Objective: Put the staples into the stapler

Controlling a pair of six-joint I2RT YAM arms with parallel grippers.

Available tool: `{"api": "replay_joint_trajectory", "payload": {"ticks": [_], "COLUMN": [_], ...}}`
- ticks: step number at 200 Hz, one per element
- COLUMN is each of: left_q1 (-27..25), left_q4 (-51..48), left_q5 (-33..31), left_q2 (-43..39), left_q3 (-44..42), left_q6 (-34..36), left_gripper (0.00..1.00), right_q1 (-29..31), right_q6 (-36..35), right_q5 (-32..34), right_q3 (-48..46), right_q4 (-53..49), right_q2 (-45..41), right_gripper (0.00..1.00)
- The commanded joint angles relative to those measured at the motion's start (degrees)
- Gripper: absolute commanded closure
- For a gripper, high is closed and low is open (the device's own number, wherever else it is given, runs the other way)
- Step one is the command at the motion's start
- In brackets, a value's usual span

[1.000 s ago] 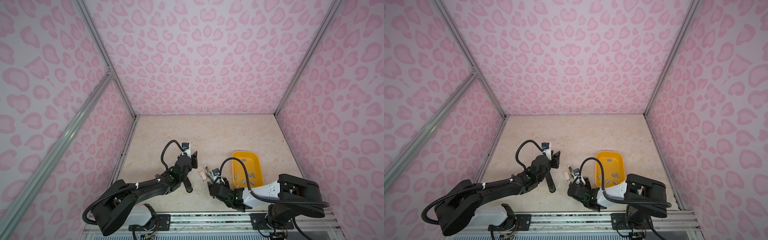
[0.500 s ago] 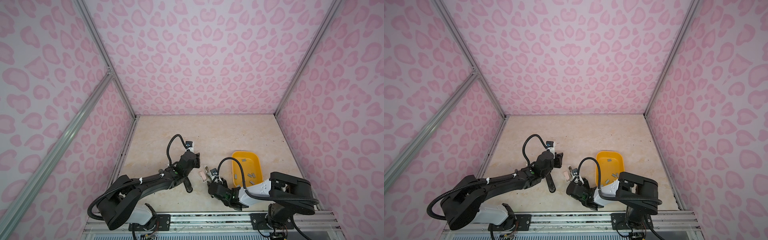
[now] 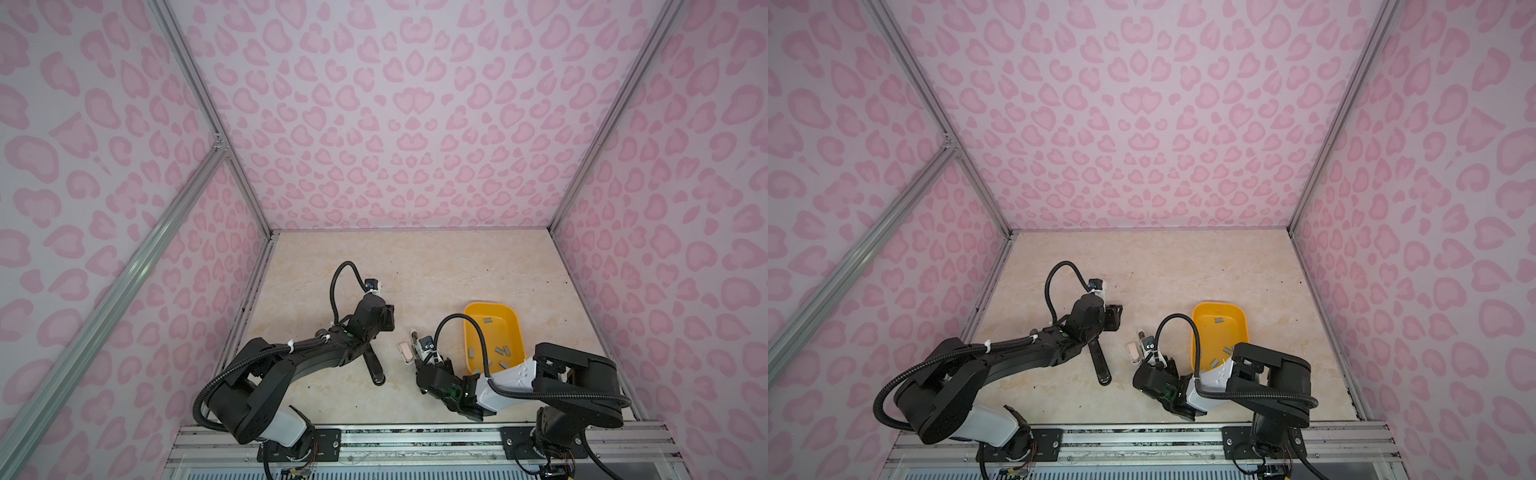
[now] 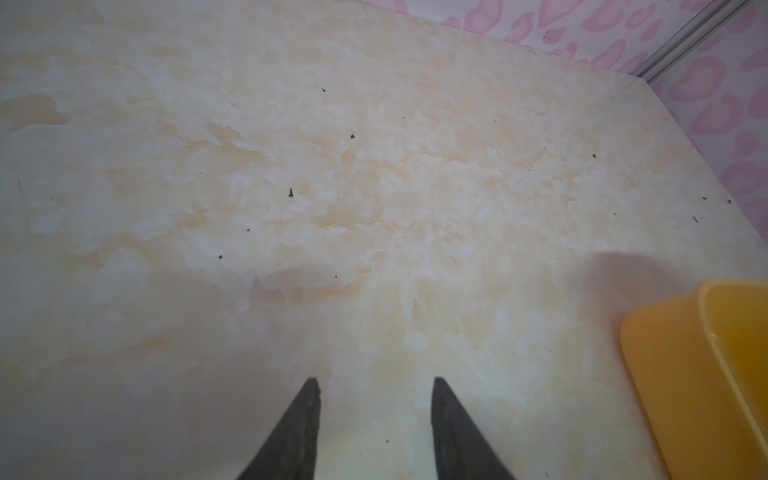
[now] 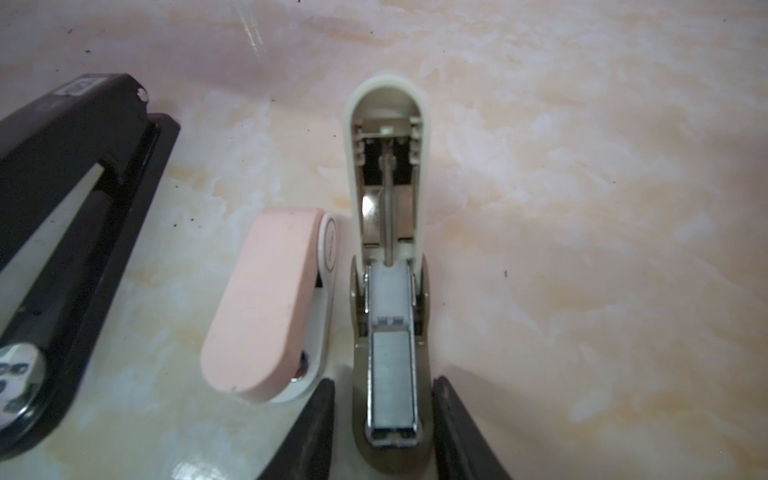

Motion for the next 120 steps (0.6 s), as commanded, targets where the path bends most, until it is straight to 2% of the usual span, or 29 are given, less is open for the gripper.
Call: {"api": "replay_joint_trajectory", "payload": {"ticks": [1,30,83,120], "left_q1": [0.10,0.18,0.19,0.18], "left_q4": [0.22,0.14,0.32,0.69], "left_q5": [3.37,4.67,5.20,6.29], "left_q2": [1.34,2.95,4.40,6.91], "left_q3": [1.16,2.14,2.76,3.99], "left_q6": [-0.63,-0.43,0.27,1.31], "left_gripper": [0.55,0.55,0.55,0.55], "right_q1": [1.16,1.50,1.50,1.49], "right_q6": [-0.44,-0.70,-1.08,-1.33], "right_q5": [-0.45,0.52,1.14,1.74], "right_q3": [-0.37,-0.47,-0.10,-0.28], "right_q4": [-5.71,-5.65,-5.50,-5.55], "right_q2": [0.31,1.00,2.08,1.78], "right_gripper": [0.58,0.58,0.69,0.74]}}
